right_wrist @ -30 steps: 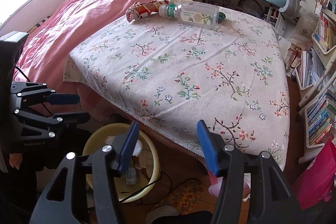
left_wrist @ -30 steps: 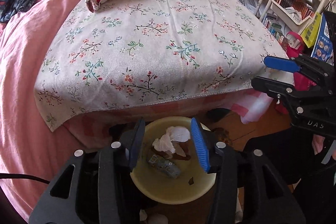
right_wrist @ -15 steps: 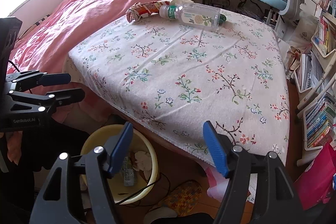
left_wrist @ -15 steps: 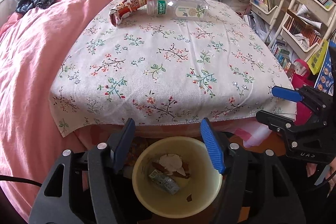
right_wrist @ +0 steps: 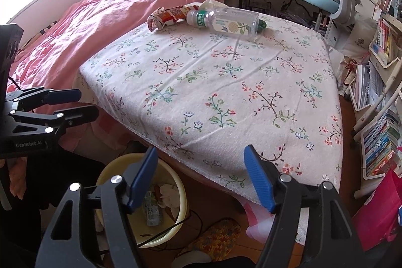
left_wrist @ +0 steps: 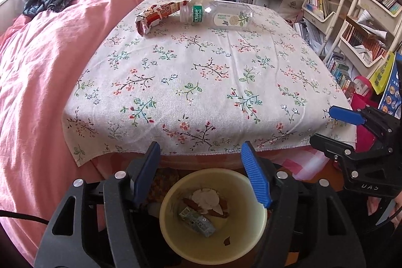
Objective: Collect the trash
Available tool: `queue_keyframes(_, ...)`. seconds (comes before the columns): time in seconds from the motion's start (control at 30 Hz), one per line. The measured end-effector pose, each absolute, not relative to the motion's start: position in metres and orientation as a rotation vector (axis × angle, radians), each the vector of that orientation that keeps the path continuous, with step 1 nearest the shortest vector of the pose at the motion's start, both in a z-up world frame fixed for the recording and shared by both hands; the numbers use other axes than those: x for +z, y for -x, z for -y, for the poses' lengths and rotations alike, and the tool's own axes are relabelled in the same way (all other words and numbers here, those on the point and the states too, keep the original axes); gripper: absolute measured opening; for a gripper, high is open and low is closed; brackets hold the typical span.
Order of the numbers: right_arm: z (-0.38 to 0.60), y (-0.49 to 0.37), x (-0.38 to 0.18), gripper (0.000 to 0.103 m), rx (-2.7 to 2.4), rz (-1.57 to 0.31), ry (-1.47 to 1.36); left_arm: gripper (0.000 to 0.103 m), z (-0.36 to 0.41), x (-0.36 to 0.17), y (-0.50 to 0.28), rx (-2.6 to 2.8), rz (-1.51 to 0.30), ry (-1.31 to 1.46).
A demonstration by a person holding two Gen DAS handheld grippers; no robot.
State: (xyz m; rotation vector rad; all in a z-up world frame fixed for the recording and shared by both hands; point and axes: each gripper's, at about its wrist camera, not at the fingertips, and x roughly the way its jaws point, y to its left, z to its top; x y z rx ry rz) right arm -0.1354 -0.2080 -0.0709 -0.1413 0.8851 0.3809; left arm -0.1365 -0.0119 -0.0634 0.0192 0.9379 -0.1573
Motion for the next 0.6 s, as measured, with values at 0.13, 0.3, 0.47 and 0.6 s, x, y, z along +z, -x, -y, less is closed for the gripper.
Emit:
queue_keyframes(0.13, 0.2076, 0.1342, -0.0705, 0.071, 0.377, -0.881, 0.142, 0.067, 0.0122, -0.0628, 0.1363, -0.154, -0.932, -0.019)
queue_keyframes(0.3, 0.2078, 0.1331, -0.0703, 0.071, 0.376, -0.88, 0.141, 0.068, 0.0123, -0.0627, 0.136, -0.151, -0.929, -0.019)
queue_keyframes(0.47, 0.2083, 0.132, -0.0696, 0.071, 0.369, -0.877, 0.137, 0.068, 0.0125, -0.0622, 0.1349, -0.147, -0.928, -0.019)
queue_keyframes(0.6, 0.209, 0.1318, -0.0692, 0.071, 0.365, -0.873, 0.135, 0.069, 0.0124, -0.0623, 0.1349, -0.145, -0.928, -0.02)
